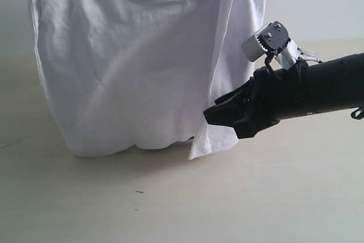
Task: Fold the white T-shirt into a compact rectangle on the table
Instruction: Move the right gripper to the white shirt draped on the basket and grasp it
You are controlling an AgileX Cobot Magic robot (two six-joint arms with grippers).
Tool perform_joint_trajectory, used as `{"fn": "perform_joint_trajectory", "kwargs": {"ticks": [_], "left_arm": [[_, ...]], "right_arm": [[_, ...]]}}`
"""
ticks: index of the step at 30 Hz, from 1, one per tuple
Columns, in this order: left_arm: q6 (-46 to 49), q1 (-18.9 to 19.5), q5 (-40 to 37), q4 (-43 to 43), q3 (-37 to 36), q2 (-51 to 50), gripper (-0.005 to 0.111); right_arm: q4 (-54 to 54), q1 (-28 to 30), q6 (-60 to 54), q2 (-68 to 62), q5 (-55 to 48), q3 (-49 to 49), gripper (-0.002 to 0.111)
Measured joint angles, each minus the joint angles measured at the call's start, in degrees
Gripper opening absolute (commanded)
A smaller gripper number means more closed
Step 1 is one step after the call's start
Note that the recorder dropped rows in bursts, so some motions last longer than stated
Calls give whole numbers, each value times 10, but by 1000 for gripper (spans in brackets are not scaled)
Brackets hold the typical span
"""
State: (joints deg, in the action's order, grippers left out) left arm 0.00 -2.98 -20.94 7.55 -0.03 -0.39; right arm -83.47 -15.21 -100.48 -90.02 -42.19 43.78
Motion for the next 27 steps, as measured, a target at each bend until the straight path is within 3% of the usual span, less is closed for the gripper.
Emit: {"fn": "perform_joint_trajectory", "kwargs": {"ticks": [4, 6, 10, 11, 22, 24, 27], "left_arm": [[0, 0, 0, 0, 0, 0, 0], [0, 0, 0, 0, 0, 0, 0], [0, 0, 0, 0, 0, 0, 0], [0, 0, 0, 0, 0, 0, 0], [0, 0, 0, 0, 0, 0, 0], [0, 0, 0, 0, 0, 0, 0], [0, 0, 0, 0, 0, 0, 0]], "right_arm": [[-30, 0, 13, -25, 4, 20, 38], [-42, 0, 28, -32, 8, 30, 29], [-55, 0, 56, -34, 11, 42, 1], [-57, 0, 57, -34, 11, 43, 0], [-54, 0, 64, -30, -127, 45, 2], [-45, 0, 57, -23, -129, 45, 11], [-1, 0, 44, -15, -129, 45, 35]]}}
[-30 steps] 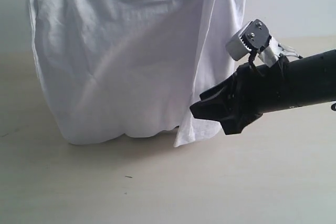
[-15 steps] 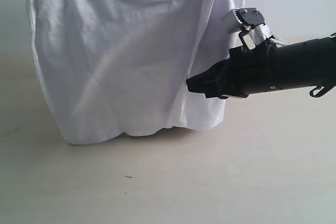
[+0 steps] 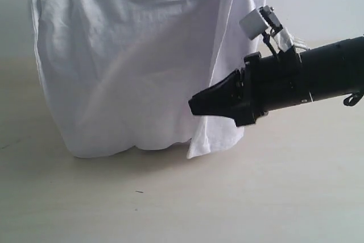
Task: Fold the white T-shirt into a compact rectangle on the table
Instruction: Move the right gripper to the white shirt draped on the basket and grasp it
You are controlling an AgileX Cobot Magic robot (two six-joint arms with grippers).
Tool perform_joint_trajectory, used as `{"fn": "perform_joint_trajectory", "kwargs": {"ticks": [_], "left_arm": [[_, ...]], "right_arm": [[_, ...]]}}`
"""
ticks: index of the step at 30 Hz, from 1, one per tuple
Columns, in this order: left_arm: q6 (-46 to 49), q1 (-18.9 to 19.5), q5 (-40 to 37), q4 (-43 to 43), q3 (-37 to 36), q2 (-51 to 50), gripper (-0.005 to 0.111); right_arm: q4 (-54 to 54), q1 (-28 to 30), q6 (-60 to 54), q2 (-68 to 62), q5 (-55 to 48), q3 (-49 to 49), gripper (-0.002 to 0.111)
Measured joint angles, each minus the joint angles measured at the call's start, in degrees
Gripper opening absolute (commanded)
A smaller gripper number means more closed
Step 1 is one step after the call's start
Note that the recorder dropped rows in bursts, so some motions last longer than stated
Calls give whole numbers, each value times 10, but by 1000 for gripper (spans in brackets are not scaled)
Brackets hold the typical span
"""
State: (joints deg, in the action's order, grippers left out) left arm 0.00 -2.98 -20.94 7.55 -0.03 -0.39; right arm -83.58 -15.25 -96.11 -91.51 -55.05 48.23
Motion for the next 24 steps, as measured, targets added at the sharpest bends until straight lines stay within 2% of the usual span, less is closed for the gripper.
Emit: {"fn": "perform_joint_trajectory", "kwargs": {"ticks": [3, 5, 7, 9, 10, 14, 18, 19, 24], "left_arm": [[0, 0, 0, 0, 0, 0, 0], [0, 0, 0, 0, 0, 0, 0], [0, 0, 0, 0, 0, 0, 0], [0, 0, 0, 0, 0, 0, 0], [0, 0, 0, 0, 0, 0, 0], [0, 0, 0, 0, 0, 0, 0], [0, 0, 0, 0, 0, 0, 0], [0, 0, 0, 0, 0, 0, 0], [0, 0, 0, 0, 0, 0, 0]], "right_arm": [[100, 0, -5, 15, 1, 0, 62], [146, 0, -5, 35, 13, -9, 75], [161, 0, -7, 77, 67, -34, 75], [110, 0, -7, 108, 145, -51, 75], [46, 0, -3, 115, 182, -58, 75], [-82, 0, 86, 108, 214, -64, 73], [-97, -30, 165, 63, 246, -62, 68], [-97, -44, 186, 53, 256, -54, 65], [-103, -66, 235, 38, 304, -11, 29]]}}
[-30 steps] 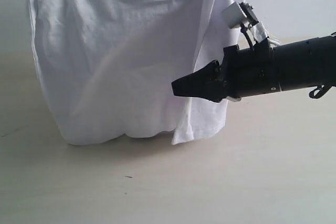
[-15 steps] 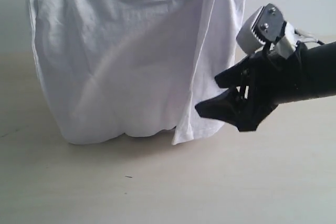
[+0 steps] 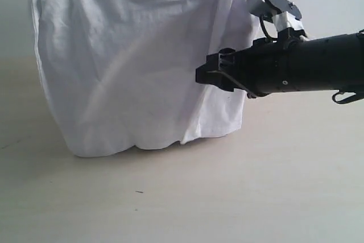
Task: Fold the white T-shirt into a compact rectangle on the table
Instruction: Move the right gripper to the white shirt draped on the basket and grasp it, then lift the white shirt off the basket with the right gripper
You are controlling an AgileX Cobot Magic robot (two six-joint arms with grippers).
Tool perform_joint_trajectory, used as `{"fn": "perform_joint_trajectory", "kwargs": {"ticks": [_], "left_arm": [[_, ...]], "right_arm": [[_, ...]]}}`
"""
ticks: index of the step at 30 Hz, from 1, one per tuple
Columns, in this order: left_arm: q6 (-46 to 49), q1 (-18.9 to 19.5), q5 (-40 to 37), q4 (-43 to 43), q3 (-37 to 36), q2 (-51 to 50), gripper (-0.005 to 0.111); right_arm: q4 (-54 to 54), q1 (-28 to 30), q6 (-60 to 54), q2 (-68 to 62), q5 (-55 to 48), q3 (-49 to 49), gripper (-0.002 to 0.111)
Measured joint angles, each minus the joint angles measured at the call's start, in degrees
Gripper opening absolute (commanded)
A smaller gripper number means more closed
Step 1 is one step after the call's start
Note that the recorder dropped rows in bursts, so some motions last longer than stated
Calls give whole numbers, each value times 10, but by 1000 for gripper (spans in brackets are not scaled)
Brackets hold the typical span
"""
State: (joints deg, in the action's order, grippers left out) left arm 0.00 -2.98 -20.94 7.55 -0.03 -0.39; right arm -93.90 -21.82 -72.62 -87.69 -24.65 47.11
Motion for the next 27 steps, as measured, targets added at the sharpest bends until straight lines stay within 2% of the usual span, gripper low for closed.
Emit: {"fn": "perform_joint_trajectory", "kwargs": {"ticks": [3, 4, 7, 15, 21, 27], "left_arm": [[0, 0, 0, 0, 0, 0, 0], [0, 0, 0, 0, 0, 0, 0], [0, 0, 0, 0, 0, 0, 0], [0, 0, 0, 0, 0, 0, 0], [0, 0, 0, 0, 0, 0, 0], [0, 0, 0, 0, 0, 0, 0]], "right_arm": [[1, -1, 5, -4, 17, 4, 3], [8, -1, 6, -4, 17, 4, 0], [41, -1, 9, -4, -3, 4, 0], [99, -1, 15, 41, -143, 4, 0], [95, -1, -23, 131, -186, 18, 0], [10, 10, -133, 159, -225, 85, 0]]}}
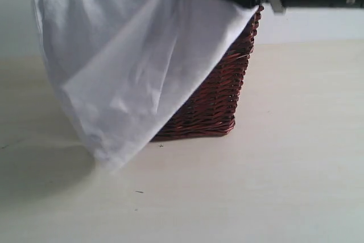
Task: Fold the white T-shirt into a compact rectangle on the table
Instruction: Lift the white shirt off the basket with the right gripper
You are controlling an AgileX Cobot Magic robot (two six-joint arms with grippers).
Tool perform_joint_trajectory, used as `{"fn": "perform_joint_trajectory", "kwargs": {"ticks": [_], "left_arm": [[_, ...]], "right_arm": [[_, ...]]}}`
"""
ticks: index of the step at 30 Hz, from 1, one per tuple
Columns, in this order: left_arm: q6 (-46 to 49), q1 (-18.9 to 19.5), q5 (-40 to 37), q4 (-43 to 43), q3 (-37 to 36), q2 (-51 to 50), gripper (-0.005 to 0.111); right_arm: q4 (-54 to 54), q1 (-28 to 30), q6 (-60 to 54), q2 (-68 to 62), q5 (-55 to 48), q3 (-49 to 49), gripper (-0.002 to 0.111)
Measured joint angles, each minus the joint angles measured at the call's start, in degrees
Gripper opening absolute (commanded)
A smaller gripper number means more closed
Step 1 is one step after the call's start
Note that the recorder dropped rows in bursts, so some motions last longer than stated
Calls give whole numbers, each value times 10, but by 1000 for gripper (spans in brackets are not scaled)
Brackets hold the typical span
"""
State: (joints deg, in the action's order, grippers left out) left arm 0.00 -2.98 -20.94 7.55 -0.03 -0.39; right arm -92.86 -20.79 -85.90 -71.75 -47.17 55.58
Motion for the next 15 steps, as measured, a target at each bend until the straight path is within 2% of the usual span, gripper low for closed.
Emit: {"fn": "perform_joint_trajectory", "kwargs": {"ticks": [4, 11, 15], "left_arm": [[0, 0, 0, 0, 0, 0, 0], [0, 0, 0, 0, 0, 0, 0], [0, 0, 0, 0, 0, 0, 0]], "right_arm": [[-51, 18, -30, 0, -1, 65, 0], [-60, 22, -37, 1, 2, 157, 0], [-57, 22, -51, 1, 44, 209, 0]]}}
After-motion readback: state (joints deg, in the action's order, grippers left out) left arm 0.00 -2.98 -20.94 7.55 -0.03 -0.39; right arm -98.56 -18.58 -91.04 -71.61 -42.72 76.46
